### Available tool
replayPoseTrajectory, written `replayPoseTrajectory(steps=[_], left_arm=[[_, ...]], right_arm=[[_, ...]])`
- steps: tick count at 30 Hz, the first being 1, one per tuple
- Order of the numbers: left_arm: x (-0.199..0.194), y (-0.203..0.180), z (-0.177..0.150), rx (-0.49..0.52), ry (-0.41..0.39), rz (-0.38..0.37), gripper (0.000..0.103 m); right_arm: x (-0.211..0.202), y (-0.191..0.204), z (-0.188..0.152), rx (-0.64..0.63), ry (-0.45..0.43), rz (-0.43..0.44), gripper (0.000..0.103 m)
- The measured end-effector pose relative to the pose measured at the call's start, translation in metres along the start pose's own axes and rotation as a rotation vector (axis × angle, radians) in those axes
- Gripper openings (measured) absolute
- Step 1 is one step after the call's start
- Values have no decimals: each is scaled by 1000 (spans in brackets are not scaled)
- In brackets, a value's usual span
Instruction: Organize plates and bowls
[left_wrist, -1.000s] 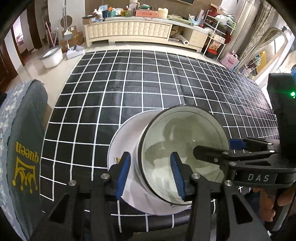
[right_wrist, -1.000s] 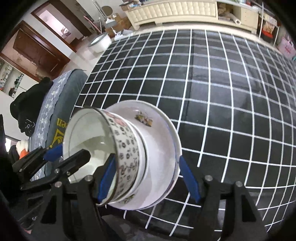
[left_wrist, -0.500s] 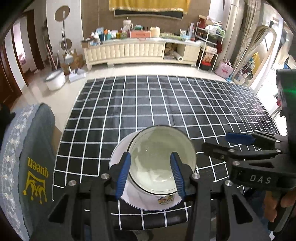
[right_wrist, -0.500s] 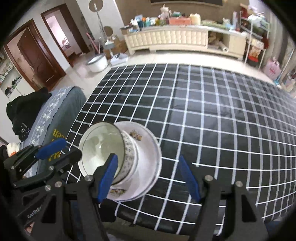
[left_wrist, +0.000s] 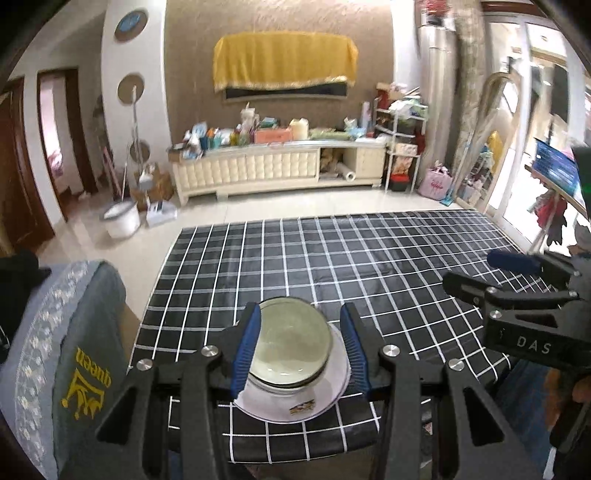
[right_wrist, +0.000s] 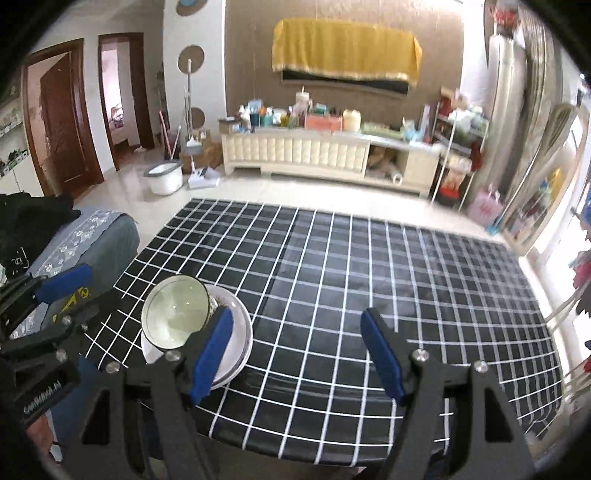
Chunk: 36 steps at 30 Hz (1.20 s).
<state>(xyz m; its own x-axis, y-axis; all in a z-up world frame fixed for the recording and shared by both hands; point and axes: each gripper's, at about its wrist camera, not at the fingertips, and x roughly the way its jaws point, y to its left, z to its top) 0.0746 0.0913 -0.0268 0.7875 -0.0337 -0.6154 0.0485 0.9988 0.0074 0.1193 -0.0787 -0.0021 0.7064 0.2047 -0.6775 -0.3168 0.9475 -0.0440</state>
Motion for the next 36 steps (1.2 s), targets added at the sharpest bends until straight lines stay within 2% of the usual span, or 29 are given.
replayPoseTrajectory(steps=[2, 3, 4, 5, 7, 13, 17, 20, 29, 36], left_arm=[[-16, -10, 0, 25, -49, 7, 68], [-22, -13, -1, 31, -70, 15, 72], [-31, -17, -2, 38, -96, 25, 73], [-35, -20, -4, 40, -112, 35, 76], [-44, -22, -7, 37, -137, 53, 81], [-60, -32, -18, 46, -172, 96, 87], [-68, -36, -26, 15, -166, 66, 95], [-71, -37, -31, 2, -160, 64, 103], [-84, -47, -43, -12, -163, 50, 103], [-93, -50, -47, 16, -173, 38, 103]], right_arm=[[-10, -4, -3, 1, -28, -13, 77], [-16, -5, -4, 2, -42, -20, 77], [-21, -7, -6, 3, -54, -23, 82], [-26, -9, -8, 3, -66, -25, 91], [-39, -13, -15, 1, -102, -34, 99], [-62, -22, -35, 13, -159, -40, 103], [-67, -22, -48, 7, -177, -66, 103], [-72, -26, -57, 32, -171, -53, 103], [-88, -27, -70, 46, -190, -79, 103], [-97, -27, -75, 51, -207, -86, 103]])
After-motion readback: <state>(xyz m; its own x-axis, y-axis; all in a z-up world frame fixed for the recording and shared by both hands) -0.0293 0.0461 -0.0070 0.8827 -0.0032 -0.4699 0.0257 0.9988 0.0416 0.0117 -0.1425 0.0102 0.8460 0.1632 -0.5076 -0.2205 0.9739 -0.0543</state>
